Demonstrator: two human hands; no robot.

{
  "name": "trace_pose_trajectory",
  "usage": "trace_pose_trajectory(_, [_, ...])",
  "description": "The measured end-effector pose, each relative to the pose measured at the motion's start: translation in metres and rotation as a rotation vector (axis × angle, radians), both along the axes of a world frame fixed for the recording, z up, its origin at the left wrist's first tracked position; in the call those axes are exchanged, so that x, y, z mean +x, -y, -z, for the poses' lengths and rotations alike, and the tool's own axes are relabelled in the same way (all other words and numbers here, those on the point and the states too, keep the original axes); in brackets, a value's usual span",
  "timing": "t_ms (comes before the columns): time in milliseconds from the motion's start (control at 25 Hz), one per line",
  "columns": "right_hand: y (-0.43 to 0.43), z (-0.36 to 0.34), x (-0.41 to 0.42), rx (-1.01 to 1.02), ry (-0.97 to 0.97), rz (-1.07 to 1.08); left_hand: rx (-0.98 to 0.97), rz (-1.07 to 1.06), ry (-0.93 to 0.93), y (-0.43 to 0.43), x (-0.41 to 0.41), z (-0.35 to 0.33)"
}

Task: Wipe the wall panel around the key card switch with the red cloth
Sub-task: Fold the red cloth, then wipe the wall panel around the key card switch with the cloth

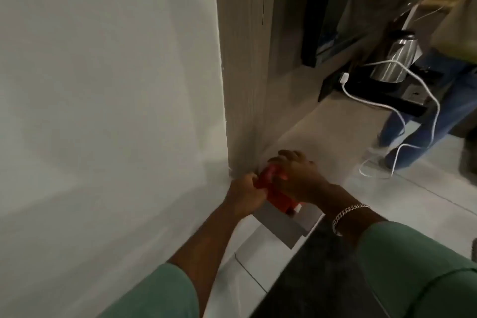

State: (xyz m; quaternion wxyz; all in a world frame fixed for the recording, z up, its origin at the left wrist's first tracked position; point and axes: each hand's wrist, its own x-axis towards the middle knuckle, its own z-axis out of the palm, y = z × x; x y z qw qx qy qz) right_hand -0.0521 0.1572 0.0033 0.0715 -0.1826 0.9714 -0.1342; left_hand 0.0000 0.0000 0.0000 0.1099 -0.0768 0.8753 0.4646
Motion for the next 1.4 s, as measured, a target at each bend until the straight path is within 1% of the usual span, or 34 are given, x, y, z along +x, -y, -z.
trace_pose_trajectory(40, [-0.003,0.012,-0.003,-0.002,0.039,0.030,0.040,-0.056,0.055,-0.007,-0.004,0.012])
trace_pose_trajectory(120, [-0.007,0.032,-0.007,-0.018,0.048,0.051,0.188,-0.223,0.080,-0.020,-0.008,0.029])
trace_pose_trajectory(200, [-0.011,0.045,-0.006,-0.064,0.000,0.065,0.381,-0.432,0.083,-0.029,-0.010,0.039])
trace_pose_trajectory(280, [-0.010,0.052,-0.002,-0.175,-0.041,0.071,0.633,-0.592,0.158,-0.032,-0.008,0.043])
trace_pose_trajectory(320, [-0.008,0.052,0.002,-0.240,-0.044,0.076,0.732,-0.630,0.199,-0.031,-0.006,0.042])
trace_pose_trajectory(400, [-0.002,0.051,0.013,-0.326,-0.016,0.078,0.818,-0.647,0.245,-0.024,0.002,0.037])
trace_pose_trajectory(480, [0.009,0.043,0.028,-0.377,-0.022,0.076,0.812,-0.623,0.221,-0.011,0.013,0.025])
trace_pose_trajectory(520, [0.017,0.036,0.038,-0.389,-0.083,0.074,0.794,-0.601,0.187,-0.001,0.019,0.016])
trace_pose_trajectory(600, [0.036,0.016,0.060,-0.379,-0.295,0.039,0.731,-0.525,0.111,0.020,0.033,-0.007])
trace_pose_trajectory(640, [0.049,0.001,0.074,-0.398,-0.381,-0.011,0.707,-0.495,0.066,0.032,0.042,-0.023])
trace_pose_trajectory(720, [0.080,-0.034,0.104,-0.463,-0.498,-0.138,0.722,-0.477,-0.010,0.058,0.067,-0.063])
trace_pose_trajectory(800, [0.107,-0.063,0.130,-0.495,-0.569,-0.201,0.794,-0.434,-0.059,0.079,0.094,-0.104])
trace_pose_trajectory(920, [0.156,-0.116,0.178,-0.497,-0.646,-0.242,0.825,-0.347,-0.143,0.125,0.152,-0.171])
trace_pose_trajectory(1040, [0.209,-0.165,0.224,-0.672,-0.697,-0.359,0.813,-0.287,-0.254,0.172,0.217,-0.231])
trace_pose_trajectory(1080, [0.227,-0.179,0.237,-0.724,-0.724,-0.407,0.770,-0.293,-0.306,0.185,0.238,-0.250])
trace_pose_trajectory(1280, [0.325,-0.243,0.308,-0.947,-0.893,-0.607,0.393,-0.402,-0.641,0.250,0.354,-0.327])
trace_pose_trajectory(1400, [0.378,-0.278,0.347,-1.040,-0.983,-0.669,0.255,-0.489,-0.870,0.285,0.412,-0.356])
